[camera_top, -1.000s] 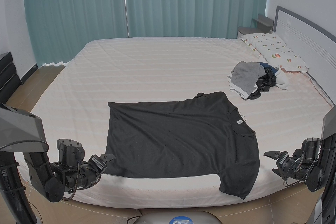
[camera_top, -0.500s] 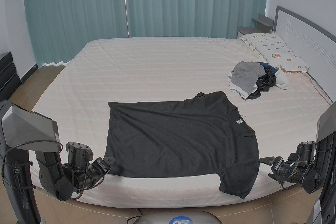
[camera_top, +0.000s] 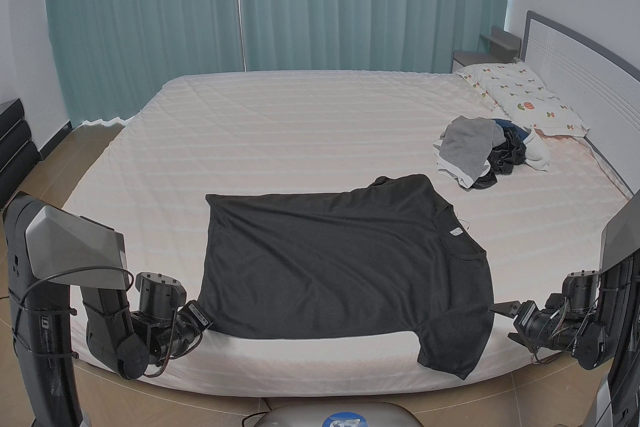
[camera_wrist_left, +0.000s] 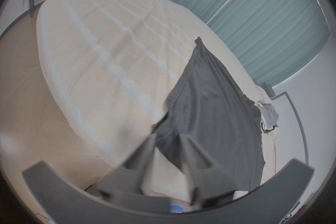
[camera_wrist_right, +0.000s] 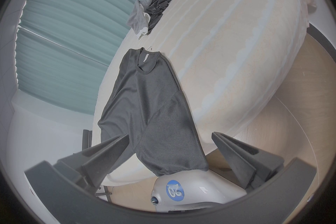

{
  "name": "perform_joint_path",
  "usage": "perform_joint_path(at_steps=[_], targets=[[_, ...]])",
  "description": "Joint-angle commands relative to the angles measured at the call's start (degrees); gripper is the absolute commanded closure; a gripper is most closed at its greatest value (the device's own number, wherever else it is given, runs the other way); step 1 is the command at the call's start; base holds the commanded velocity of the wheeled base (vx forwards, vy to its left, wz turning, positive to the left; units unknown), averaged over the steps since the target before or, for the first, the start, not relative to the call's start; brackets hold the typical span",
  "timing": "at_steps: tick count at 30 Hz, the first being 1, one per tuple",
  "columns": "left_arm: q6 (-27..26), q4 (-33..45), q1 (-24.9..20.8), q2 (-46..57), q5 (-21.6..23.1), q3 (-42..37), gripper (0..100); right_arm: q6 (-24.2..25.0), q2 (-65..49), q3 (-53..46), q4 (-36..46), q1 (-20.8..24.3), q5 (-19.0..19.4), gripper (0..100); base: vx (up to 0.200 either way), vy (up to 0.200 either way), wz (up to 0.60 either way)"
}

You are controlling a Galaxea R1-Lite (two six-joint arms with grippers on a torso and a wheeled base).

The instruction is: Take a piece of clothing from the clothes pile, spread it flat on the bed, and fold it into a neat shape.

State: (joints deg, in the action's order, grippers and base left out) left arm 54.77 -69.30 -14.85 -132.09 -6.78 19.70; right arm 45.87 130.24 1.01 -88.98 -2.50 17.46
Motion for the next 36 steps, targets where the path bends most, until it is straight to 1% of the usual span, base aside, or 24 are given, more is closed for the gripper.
perform_joint_path(at_steps=[1,3,4,11,16,21,27,31,36], targets=[[-1.42,-0.04,0.35,-1.51,-3.59,-1.42,100,-0.08,0.19,-0.84,-0.76,-0.14,-0.14,0,0.000,0.000,0.00],[-3.09,-0.13,1.14,-1.51,-5.53,-3.53,100,0.01,0.27,-0.84,-0.67,-0.58,-0.05,0,0.000,0.000,0.00],[-3.53,-0.31,1.40,-1.42,-5.70,-4.06,100,-0.08,0.36,-0.75,-0.67,-0.58,-0.14,0,0.000,0.000,0.00],[-3.88,-2.50,1.23,-1.16,-5.97,-4.85,100,-0.26,1.15,-0.92,-0.58,0.48,-0.05,0,0.000,0.000,0.00],[-3.80,-2.50,1.31,-1.25,-5.97,-4.76,100,-3.25,2.91,-0.48,-0.67,1.18,-0.23,0,0.000,0.000,0.00],[-3.53,-2.59,1.84,-1.25,-5.79,-4.32,100,-4.83,3.88,-0.05,-0.67,1.71,-0.23,0,0.000,0.000,0.00],[-3.44,-2.50,1.93,-1.25,-5.53,-4.14,100,-4.92,4.40,1.19,-0.67,2.15,-0.05,0,0.000,0.000,0.00],[-3.36,-2.50,2.02,-1.16,-5.26,-4.06,100,-5.00,6.51,4.09,-0.67,3.11,-0.58,0,0.000,0.000,0.00],[-3.27,-2.59,2.02,-1.42,-5.26,-3.97,100,-4.92,6.25,6.90,-0.58,3.91,-0.32,0,0.000,0.000,0.00]])
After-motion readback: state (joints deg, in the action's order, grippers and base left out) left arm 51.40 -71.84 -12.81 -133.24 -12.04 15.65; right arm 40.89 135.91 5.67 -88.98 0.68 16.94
